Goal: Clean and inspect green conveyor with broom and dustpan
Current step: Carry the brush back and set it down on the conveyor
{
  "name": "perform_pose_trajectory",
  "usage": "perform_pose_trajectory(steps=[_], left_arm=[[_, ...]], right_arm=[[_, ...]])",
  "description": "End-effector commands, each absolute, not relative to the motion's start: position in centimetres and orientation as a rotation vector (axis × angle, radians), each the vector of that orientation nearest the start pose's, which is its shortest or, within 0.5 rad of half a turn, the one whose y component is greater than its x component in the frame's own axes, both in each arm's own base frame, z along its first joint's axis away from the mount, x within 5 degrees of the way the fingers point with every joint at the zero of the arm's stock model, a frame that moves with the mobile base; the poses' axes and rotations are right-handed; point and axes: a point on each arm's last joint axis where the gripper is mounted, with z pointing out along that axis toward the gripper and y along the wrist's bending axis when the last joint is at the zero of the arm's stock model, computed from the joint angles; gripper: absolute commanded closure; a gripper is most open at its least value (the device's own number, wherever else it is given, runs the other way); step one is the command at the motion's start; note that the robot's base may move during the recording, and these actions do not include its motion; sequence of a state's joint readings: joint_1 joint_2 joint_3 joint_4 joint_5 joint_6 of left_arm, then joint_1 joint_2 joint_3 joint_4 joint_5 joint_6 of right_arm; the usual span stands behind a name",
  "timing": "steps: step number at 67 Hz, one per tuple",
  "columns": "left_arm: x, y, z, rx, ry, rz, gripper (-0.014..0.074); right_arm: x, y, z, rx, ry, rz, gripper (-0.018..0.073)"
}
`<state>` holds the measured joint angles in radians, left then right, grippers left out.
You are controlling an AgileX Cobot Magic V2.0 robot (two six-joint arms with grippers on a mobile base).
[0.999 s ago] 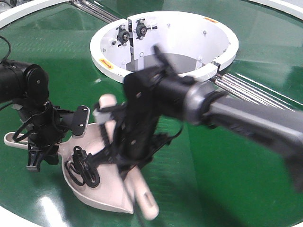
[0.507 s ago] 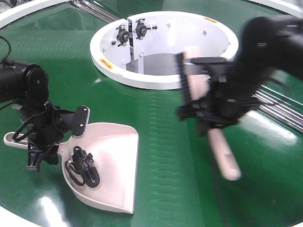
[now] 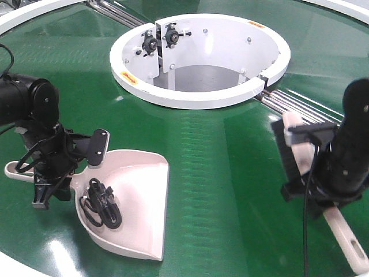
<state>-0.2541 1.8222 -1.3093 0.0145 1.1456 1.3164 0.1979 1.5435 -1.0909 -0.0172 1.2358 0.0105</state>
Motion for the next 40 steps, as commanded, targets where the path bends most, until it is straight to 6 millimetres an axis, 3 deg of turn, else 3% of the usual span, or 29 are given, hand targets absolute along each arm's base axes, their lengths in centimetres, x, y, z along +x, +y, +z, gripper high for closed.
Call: perform_pose_trajectory(steps=[1, 40], left_arm=[[33.4, -8.8, 23.5, -2.253, -2.290, -0.066, 0.0603], [33.4, -8.8, 23.5, -2.253, -2.290, -0.066, 0.0603]], right_arm=[[26.1, 4.8, 25.0, -0.310, 3.146, -0.054, 0.0561], [26.9, 4.8, 20.6, -0.367, 3.332, -0.114, 0.0560]])
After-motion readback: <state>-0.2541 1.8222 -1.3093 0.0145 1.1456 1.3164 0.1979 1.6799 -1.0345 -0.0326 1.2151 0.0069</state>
